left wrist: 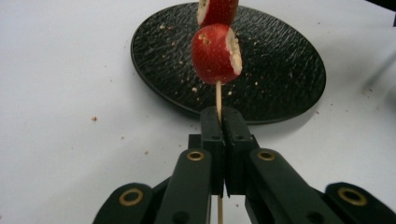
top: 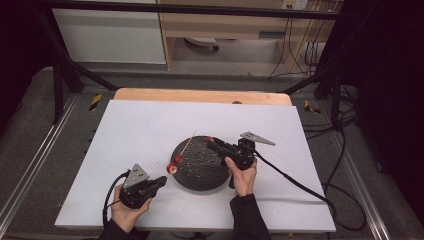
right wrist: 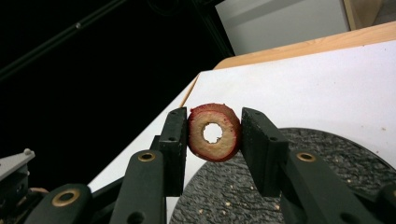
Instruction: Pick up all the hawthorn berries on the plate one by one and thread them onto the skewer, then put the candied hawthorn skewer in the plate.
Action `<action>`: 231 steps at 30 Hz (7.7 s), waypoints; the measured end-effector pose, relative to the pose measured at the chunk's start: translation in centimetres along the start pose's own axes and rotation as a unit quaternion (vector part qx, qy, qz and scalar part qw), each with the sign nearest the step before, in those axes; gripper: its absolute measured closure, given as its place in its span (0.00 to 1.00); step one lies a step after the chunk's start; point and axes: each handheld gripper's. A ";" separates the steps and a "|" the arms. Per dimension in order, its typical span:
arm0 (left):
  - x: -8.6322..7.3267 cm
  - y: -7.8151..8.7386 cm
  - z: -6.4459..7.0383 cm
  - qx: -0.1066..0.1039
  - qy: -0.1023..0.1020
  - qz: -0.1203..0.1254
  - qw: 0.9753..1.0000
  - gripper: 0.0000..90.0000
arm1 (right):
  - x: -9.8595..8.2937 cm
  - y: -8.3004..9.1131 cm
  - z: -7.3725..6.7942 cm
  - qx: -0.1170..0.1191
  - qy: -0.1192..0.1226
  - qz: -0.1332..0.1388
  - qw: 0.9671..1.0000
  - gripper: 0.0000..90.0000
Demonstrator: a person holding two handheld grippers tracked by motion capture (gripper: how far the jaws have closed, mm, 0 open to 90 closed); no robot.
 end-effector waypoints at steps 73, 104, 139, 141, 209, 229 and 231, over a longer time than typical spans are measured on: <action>2.1 -3.2 3.4 -0.033 0.019 0.042 0.998 0.98 | 2.4 -0.5 0.8 0.024 -0.119 0.122 0.985 0.70; 5.2 -5.1 3.5 -0.033 0.037 0.061 0.997 0.98 | 1.5 -0.4 0.3 0.037 -0.115 0.108 0.987 0.70; 5.7 -5.7 2.1 -0.034 0.039 0.052 0.997 0.99 | 1.7 0.3 0.3 0.005 -0.048 0.062 0.997 0.53; 5.4 -5.5 1.8 -0.032 0.038 0.048 0.998 0.99 | 1.9 0.6 0.4 -0.002 -0.033 0.049 0.998 0.47; 6.5 -7.6 -0.6 0.009 0.009 -0.193 0.981 0.98 | -4.0 11.4 10.1 -0.115 0.193 -0.164 0.961 0.01; 6.3 -9.7 -0.2 0.029 0.012 -0.229 0.973 0.98 | -3.9 11.5 10.2 -0.114 0.189 -0.158 0.962 0.01; 6.2 -9.7 -0.3 0.027 0.011 -0.228 0.973 0.98 | -3.9 11.5 10.2 -0.114 0.187 -0.160 0.962 0.01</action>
Point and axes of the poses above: each handheld gripper's, and its own axes: y roughly backward along the jaws, x roughly out of its top, z roughly to its right, and after that the axes turned 11 degrees about -x, right-handed
